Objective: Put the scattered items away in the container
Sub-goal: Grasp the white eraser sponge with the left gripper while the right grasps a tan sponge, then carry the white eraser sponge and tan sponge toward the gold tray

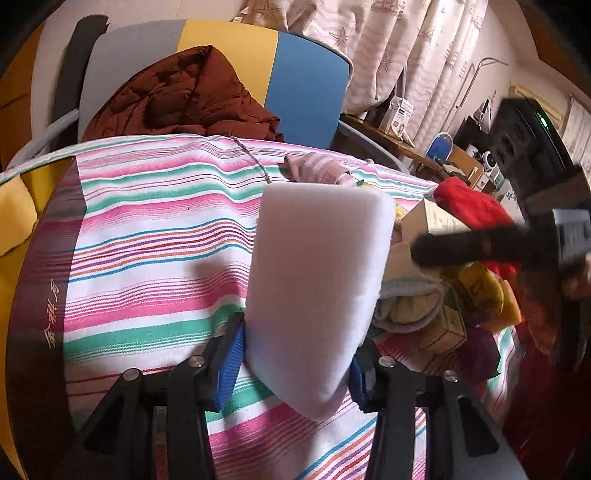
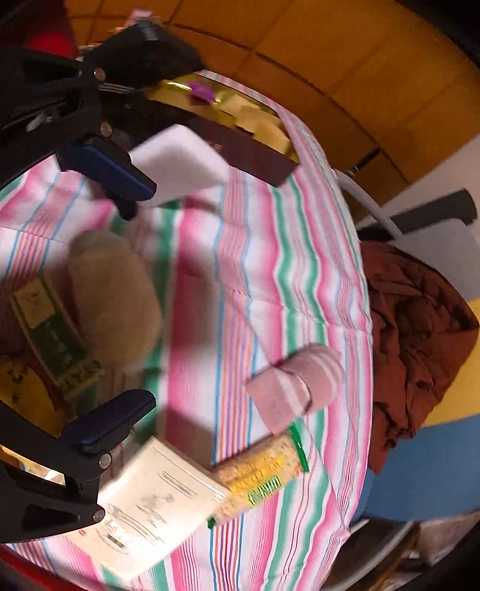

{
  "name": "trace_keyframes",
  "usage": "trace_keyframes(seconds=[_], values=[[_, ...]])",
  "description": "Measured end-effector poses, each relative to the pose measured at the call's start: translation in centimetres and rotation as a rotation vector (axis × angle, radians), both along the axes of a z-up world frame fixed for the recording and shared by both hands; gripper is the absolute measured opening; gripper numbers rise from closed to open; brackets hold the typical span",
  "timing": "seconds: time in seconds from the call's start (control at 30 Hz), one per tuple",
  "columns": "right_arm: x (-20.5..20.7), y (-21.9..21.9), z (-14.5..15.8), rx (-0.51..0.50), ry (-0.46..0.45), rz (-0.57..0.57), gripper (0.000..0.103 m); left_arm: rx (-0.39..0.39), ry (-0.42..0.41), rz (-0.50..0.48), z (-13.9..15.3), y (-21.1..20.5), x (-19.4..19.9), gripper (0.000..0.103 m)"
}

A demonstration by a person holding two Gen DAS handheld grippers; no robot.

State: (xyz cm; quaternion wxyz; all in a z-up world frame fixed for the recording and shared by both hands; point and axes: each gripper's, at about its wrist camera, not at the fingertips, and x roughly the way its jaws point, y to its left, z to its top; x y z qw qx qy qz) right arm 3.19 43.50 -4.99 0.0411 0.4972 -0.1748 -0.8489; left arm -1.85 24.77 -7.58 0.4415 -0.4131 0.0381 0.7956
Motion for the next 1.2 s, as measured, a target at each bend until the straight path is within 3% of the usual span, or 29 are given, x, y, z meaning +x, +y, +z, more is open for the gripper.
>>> trace_keyframes(seconds=[0.07, 0.13, 0.23, 0.57, 0.83, 1.07, 1.2], values=[[0.4, -0.6, -0.4, 0.051, -0.016, 0.021, 0.096, 0.005, -0.007, 0.000, 0.0, 0.0, -0.2, 0.048], [0.4, -1.4, -1.1, 0.106, -0.044, 0.047, 0.076, 0.003, -0.003, -0.002, 0.0, 0.1, -0.1, 0.049], [0.2, -2.0, -1.4, 0.154, -0.055, 0.070, 0.071, -0.001, 0.001, -0.008, -0.1, 0.3, 0.0, 0.051], [0.9, 1.7, -0.4, 0.059, 0.002, -0.084, 0.070, -0.017, -0.013, -0.041, 0.0, 0.7, 0.1, 0.060], [1.0, 3.5, 0.4, -0.045, 0.060, -0.178, 0.070, -0.065, 0.061, -0.044, 0.2, 1.3, 1.6, 0.048], [0.7, 3.1, 0.4, -0.042, 0.075, -0.191, 0.070, -0.054, 0.075, -0.012, 0.5, 0.1, 2.4, 0.047], [0.5, 2.9, 0.3, -0.023, 0.080, -0.185, 0.071, -0.027, 0.130, -0.034, 2.2, -0.8, 4.0, 0.047]])
